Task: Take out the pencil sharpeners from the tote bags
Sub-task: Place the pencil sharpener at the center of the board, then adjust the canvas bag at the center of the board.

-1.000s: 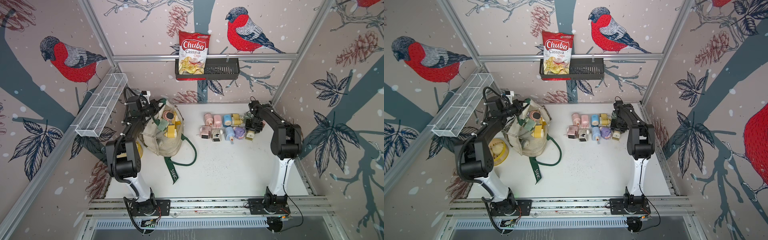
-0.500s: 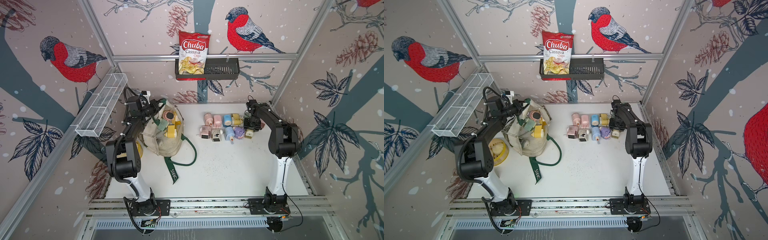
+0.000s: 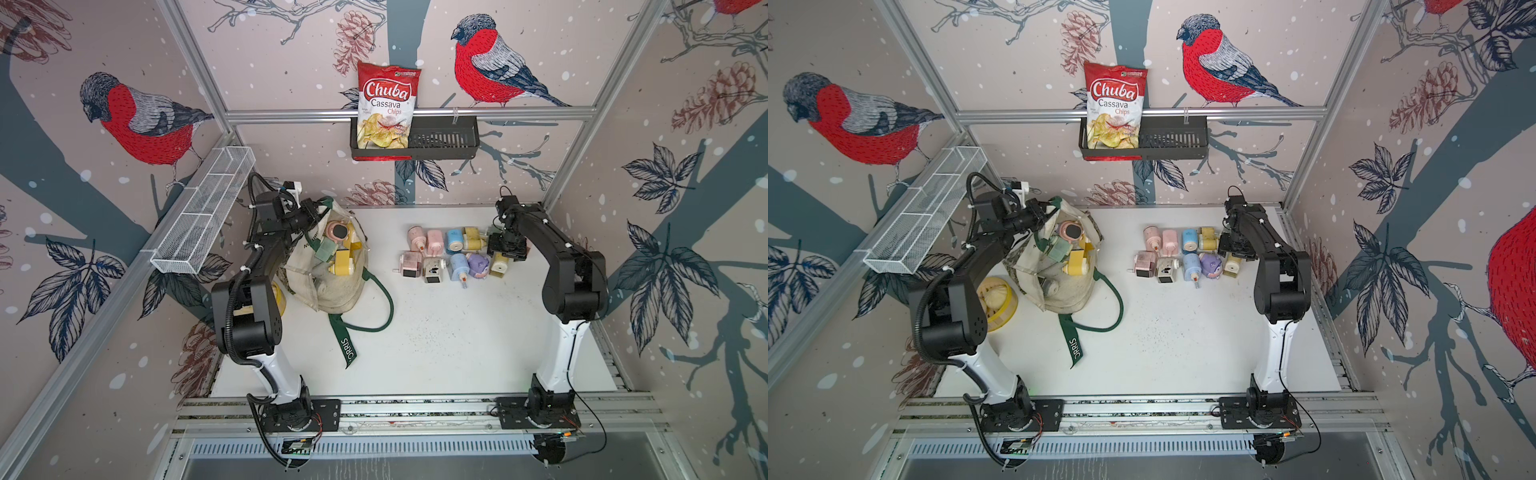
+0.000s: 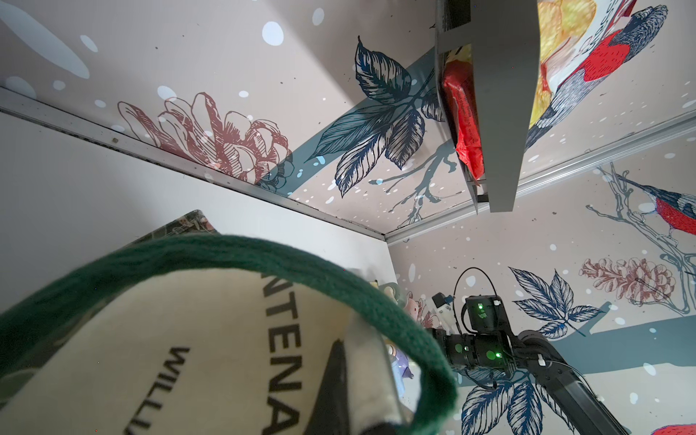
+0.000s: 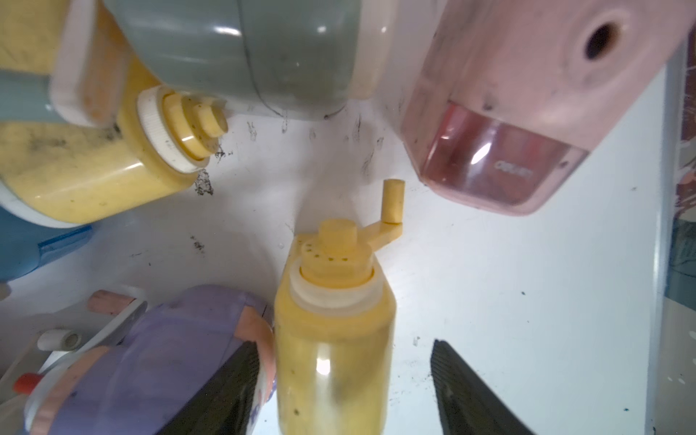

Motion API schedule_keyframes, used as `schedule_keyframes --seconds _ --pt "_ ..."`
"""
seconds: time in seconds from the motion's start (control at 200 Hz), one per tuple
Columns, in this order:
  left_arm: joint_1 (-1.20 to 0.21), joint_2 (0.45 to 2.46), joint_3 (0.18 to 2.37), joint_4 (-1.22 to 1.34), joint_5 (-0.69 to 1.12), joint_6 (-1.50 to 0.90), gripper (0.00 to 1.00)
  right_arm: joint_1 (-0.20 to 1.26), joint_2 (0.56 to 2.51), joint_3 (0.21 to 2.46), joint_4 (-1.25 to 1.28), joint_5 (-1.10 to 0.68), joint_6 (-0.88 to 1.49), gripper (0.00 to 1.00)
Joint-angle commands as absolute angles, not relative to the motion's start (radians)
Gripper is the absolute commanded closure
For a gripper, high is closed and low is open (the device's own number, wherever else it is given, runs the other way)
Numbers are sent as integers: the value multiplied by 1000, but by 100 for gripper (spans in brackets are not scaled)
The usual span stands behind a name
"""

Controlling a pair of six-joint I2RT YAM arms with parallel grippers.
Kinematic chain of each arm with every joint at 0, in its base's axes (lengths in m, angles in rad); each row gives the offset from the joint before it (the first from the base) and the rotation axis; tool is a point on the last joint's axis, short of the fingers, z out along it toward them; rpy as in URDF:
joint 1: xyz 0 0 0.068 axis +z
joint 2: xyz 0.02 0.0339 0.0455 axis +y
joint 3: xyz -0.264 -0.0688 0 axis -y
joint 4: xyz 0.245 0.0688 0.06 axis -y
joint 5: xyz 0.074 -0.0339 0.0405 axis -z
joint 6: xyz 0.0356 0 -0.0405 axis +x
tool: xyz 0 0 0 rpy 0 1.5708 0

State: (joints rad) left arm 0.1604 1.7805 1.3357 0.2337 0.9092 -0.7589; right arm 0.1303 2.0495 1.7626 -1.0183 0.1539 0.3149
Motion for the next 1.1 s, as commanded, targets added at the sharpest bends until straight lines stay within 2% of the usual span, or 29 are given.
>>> schedule_keyframes --seconds 0.0,0.21,0.375,0.52,0.675,0.765,0.981,1.096 --pt "156 1782 1345 231 910 -746 100 136 1991 1748 -1046 203 331 25" --pt "156 1780 1356 203 906 -727 100 242 1826 1692 -1014 240 318 24" --pt "151 1772 1357 198 902 -723 100 485 1698 1583 -831 260 223 24" --pt "138 1772 1362 191 906 -716 100 701 1661 1466 -546 193 138 19" --pt "131 1766 1366 184 913 -713 100 863 1752 1470 -285 131 61 4" --pt "129 1759 1368 187 923 -716 100 882 1844 1529 -180 111 68 2" --pt "115 1753 1377 171 926 -703 100 885 2116 1823 -221 99 96 3" --pt "114 1748 1377 170 928 -701 100 881 2238 1971 -287 69 108 14"
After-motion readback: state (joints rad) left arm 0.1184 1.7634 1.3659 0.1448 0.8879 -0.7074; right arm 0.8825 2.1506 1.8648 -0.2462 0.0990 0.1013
